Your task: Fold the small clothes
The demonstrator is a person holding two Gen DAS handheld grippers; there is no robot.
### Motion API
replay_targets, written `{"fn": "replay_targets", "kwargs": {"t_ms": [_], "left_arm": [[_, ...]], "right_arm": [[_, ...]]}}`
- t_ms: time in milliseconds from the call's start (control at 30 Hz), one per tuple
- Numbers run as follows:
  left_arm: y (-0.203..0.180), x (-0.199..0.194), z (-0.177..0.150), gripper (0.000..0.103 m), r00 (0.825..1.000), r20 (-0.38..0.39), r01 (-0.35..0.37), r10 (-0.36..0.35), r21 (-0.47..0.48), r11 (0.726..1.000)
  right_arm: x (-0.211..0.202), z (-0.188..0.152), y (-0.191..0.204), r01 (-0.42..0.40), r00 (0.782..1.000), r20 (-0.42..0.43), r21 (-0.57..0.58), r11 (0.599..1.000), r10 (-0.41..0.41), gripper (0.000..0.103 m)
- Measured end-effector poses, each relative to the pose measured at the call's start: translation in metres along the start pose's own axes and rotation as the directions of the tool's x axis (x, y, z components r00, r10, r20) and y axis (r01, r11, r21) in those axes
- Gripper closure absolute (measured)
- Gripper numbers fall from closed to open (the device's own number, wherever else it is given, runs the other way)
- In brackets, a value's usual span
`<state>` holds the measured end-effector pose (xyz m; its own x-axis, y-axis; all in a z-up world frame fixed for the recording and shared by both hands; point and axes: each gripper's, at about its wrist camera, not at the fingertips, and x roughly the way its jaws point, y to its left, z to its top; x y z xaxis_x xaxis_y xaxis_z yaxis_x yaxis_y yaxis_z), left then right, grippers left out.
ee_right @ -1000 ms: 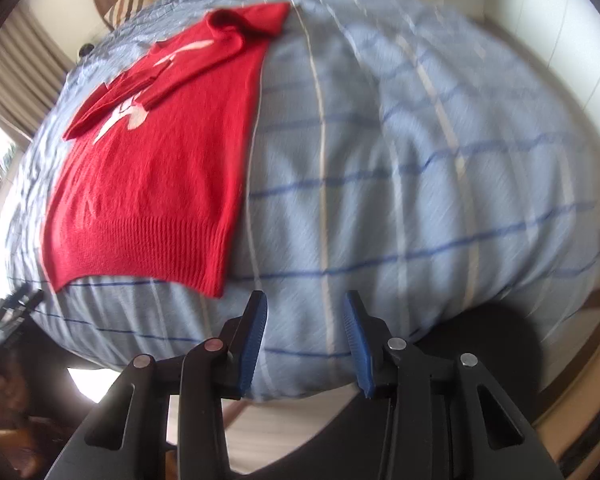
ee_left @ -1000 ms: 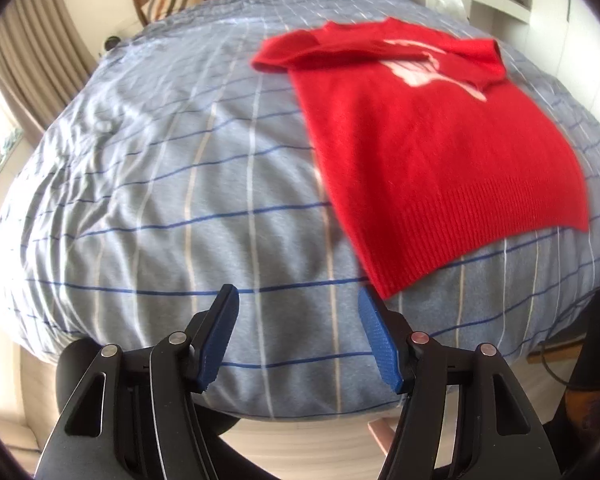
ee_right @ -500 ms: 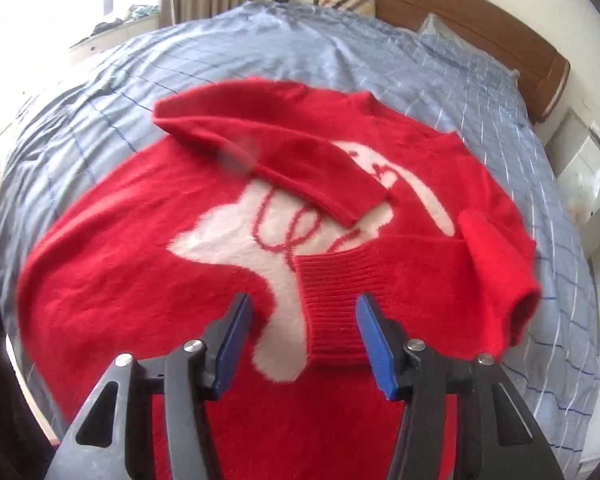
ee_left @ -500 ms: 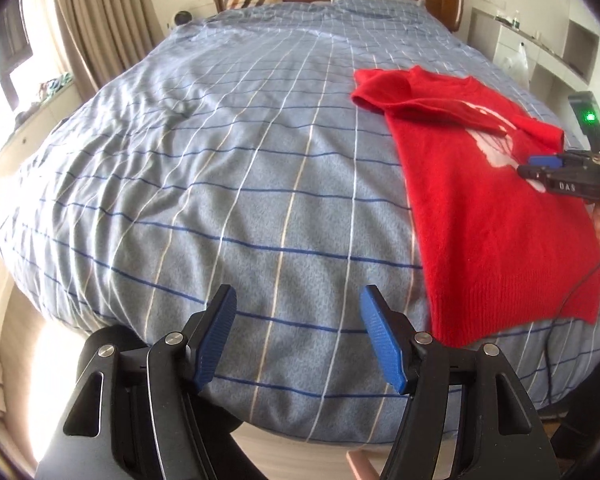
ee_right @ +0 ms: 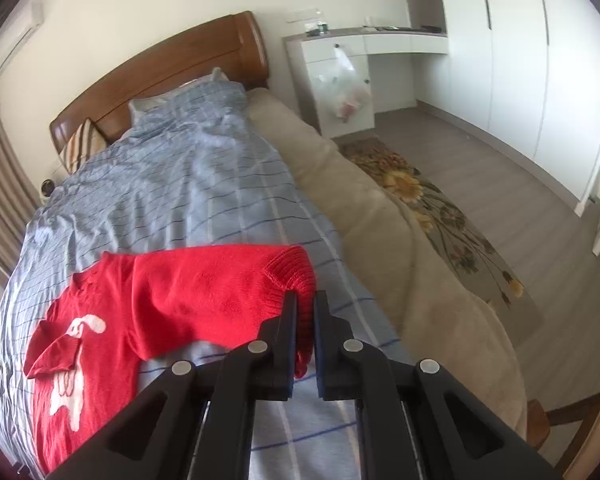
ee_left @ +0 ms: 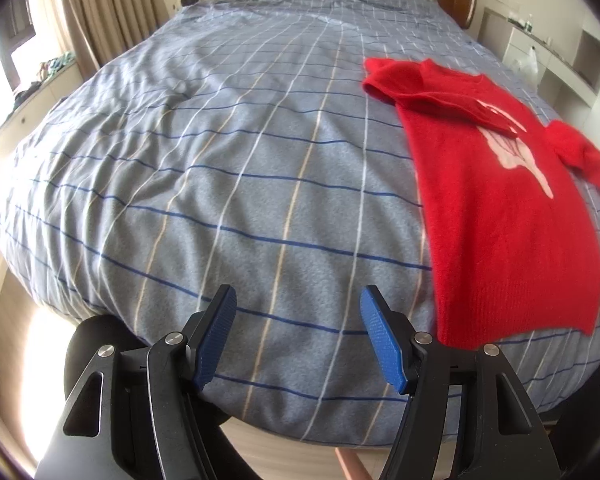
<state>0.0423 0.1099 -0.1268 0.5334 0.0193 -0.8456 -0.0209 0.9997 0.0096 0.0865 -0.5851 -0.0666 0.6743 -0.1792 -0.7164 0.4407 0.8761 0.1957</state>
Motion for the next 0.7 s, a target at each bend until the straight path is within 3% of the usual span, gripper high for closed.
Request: {"fn": "replay_targets", "kwargs": {"t_ms": [167,333,467,700], "left_arm": [[-0.025,-0.008,0.001,0.036,1.0,0.01,0.004,-0.005,0.072,0.997],[-0.025,-0.014,0.001,0.036,0.999,0.023,-0.027,0.025,0.095,0.995],[-0.018,-0.009,0.002,0.036,1.0,-0.005,-0.028,0.029,0.064,0.998],[-0.029,-0.006,0.005,0.036,0.999,-0.032,-0.036,0.039,0.08,0.996]], "right_arm": [[0.02,-0.02,-0.039,-0.007,0.998,-0.066,0.128,0.992,0.016,0.096],[0.043,-0.039,-0.06,0.063,0.994,-0.097,0.221,0.973,-0.042,0.096],[0.051,-0.047,-0.076,0.126,0.989,-0.108,0.239,0.963,-0.103,0.097],[0.065,-0.056,-0.067,0.205,0.975,-0.121,0.153,0.967,-0.187,0.097]]}}
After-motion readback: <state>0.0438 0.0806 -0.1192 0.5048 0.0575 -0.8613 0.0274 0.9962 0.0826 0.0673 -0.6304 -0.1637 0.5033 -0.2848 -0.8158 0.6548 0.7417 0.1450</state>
